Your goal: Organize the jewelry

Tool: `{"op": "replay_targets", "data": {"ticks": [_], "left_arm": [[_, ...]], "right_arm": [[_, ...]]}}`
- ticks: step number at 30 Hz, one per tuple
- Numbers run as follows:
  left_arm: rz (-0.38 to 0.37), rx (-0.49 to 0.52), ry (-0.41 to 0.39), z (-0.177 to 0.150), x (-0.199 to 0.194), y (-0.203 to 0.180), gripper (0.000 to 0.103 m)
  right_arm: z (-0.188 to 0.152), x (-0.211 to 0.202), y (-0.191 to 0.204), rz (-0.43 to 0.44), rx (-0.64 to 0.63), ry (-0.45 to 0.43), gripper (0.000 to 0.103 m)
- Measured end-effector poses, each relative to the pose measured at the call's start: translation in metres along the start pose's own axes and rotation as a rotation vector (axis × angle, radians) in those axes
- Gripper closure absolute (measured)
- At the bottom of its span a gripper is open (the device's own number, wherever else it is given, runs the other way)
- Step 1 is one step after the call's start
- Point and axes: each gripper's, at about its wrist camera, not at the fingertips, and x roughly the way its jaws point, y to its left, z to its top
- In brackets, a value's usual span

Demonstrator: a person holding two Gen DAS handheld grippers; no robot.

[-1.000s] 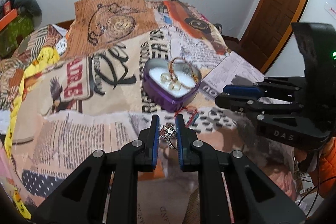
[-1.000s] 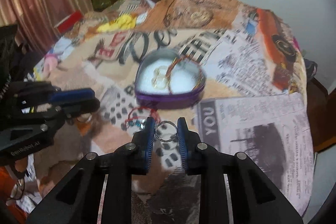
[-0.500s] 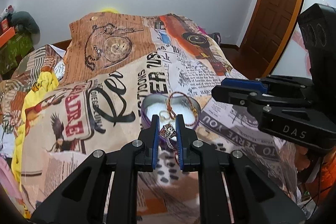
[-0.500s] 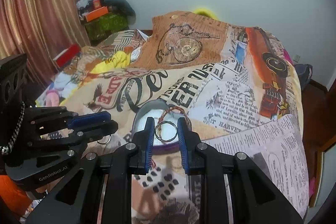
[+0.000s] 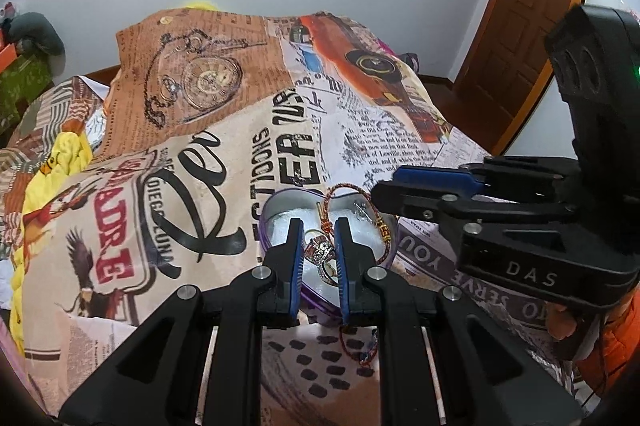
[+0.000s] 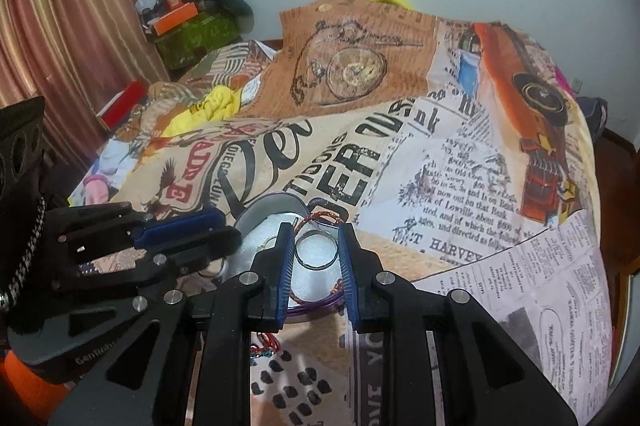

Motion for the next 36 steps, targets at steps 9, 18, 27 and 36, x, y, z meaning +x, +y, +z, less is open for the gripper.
{"op": "replay_targets", "data": {"ticks": [9,18,27,36], "left_arm": [[0.004,0.0,-0.001,0.0,0.002,0.0,0.089],[0.017,-0.021,-0.026,0.002,-0.017,0.004,0.089],[0.04,-0.018,-0.06,0.001,-0.047,0.002,0.089],[0.054,-0.023,-0.056,-0.012,-0.067,0.001,0.089]], "right_arm": [[0.0,0.006,0.002,0.028,-0.001,0.035,0.082],[0.003,-0.011,0.007,0.006,-0.008,0.005,0.075],[-0.001,-0.034,0.016,-0.016,-0.023,-0.02,0.075],[-0.018,-0.045,0.022,-0.03,-0.026,0.002,0.075]]}}
